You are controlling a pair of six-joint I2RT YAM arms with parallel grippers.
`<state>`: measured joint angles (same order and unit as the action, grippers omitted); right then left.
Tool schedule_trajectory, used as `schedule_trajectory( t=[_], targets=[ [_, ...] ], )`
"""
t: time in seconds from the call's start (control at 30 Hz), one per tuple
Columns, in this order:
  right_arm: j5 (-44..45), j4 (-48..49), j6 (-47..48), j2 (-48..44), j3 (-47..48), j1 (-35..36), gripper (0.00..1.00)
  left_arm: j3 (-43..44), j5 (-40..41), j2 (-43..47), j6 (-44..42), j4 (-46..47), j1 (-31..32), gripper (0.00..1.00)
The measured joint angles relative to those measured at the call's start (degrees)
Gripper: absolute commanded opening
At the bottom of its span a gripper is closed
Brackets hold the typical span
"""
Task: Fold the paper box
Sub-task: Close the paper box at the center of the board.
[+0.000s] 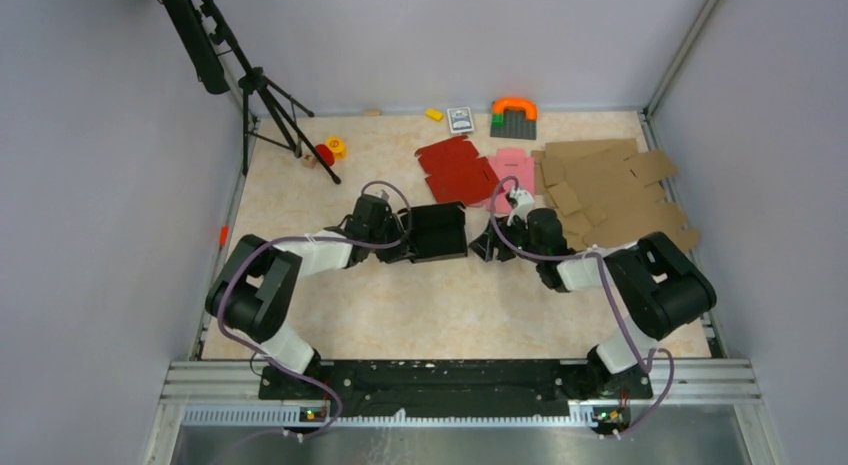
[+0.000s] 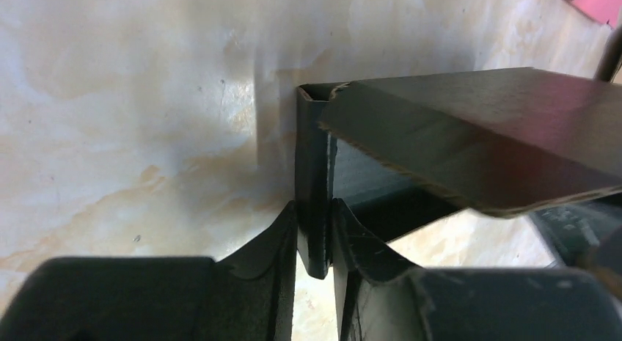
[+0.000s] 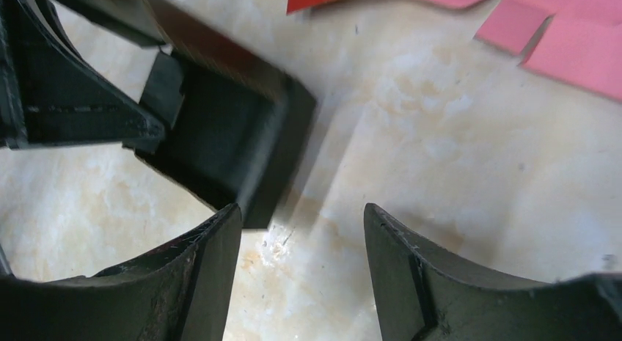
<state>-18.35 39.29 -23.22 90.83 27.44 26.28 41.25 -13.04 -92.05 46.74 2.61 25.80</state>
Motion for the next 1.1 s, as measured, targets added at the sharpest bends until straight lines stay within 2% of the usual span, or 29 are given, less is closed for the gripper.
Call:
schedule_trajectory(
  t=[0.07,0.17,0.5,0.73,0.9,1.1],
  targets=[
    [0.2,-0.9,-0.3,1.5,0.4,1.2,0.6,1.3,0.8,-0.9,-0.2,-0.9,0.1,0.16],
    [1.6,-3.0,-0.4,3.0,2.1,3.9,0.6,4.1,5.4,-1.5,-1.3,-4.9,1.4,0.0],
    [8.6,-3.8,-1.0,5.0,5.0,8.3,0.6,21.9,29.7,-10.7,-6.5,-25.2,12.0,0.0],
    [13.4,-2.2,-1.4,1.7,1.5,8.5,0.62,31.9,39.8,-17.7,-8.8,-38.8,17.1,0.0],
    [14.9,-1.2,-1.9,1.1,1.4,8.5,0.64,34.7,43.7,-20.2,-9.6,-42.6,19.0,0.0],
    [15.2,-1.3,-2.7,1.2,1.5,8.5,0.63,35.4,44.0,-20.8,-9.6,-43.4,19.5,0.0]
  ],
)
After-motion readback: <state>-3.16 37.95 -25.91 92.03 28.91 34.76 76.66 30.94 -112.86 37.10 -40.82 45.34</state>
